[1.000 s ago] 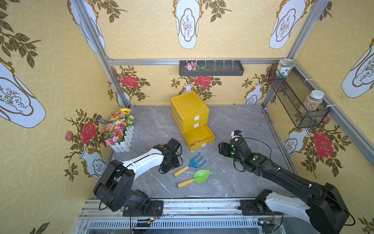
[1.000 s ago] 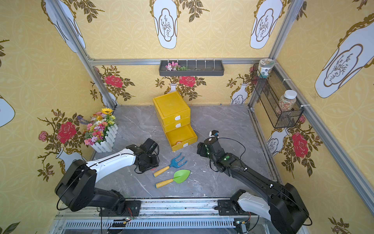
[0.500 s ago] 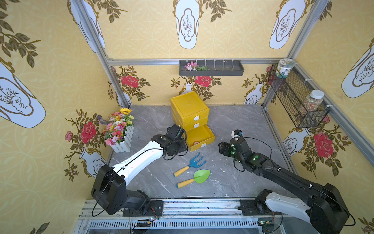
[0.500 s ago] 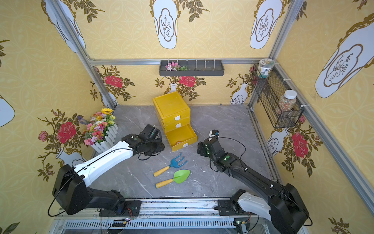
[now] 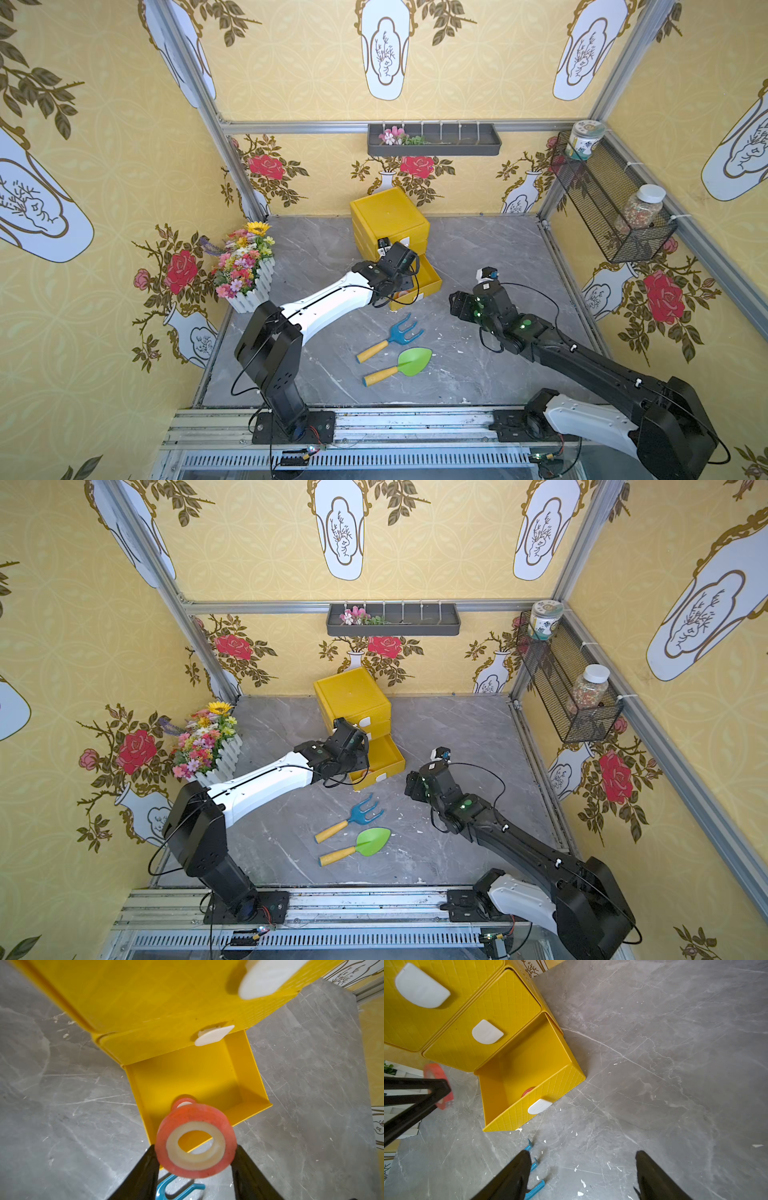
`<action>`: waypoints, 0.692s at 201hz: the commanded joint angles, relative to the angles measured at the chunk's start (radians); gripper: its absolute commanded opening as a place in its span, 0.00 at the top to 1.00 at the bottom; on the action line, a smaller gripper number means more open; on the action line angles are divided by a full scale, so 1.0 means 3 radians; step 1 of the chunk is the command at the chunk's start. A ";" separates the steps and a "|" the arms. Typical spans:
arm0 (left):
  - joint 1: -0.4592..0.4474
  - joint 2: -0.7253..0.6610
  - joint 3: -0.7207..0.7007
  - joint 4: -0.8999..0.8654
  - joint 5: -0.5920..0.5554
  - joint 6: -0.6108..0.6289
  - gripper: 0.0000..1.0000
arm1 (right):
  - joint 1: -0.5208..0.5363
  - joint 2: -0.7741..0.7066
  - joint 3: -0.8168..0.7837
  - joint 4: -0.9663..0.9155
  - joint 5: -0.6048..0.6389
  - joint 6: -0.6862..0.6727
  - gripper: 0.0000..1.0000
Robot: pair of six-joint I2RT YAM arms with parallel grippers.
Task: Place the transparent tape into the drawer according to color
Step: Place the tape in the drawer.
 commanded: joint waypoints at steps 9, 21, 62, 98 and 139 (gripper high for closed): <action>-0.0048 0.0169 0.0017 0.0254 -0.0317 0.0116 0.47 | 0.0007 -0.0022 -0.0014 0.0070 0.0047 0.0010 0.18; -0.0057 0.0217 -0.0004 0.0336 -0.0380 0.0117 0.47 | 0.0007 -0.0021 -0.0006 0.0067 0.0052 0.0008 0.18; -0.0074 0.0428 -0.0017 0.0509 -0.0408 0.0145 0.47 | 0.0007 -0.0039 0.0007 0.0046 0.0057 0.0005 0.18; -0.0083 0.0573 0.0003 0.0502 -0.0330 0.0113 0.47 | 0.0007 -0.0052 -0.0008 0.0018 0.0077 0.0009 0.18; -0.0084 0.0721 0.0071 0.0437 -0.0251 0.0114 0.47 | 0.0012 -0.0052 -0.0013 0.0031 0.0073 0.0015 0.18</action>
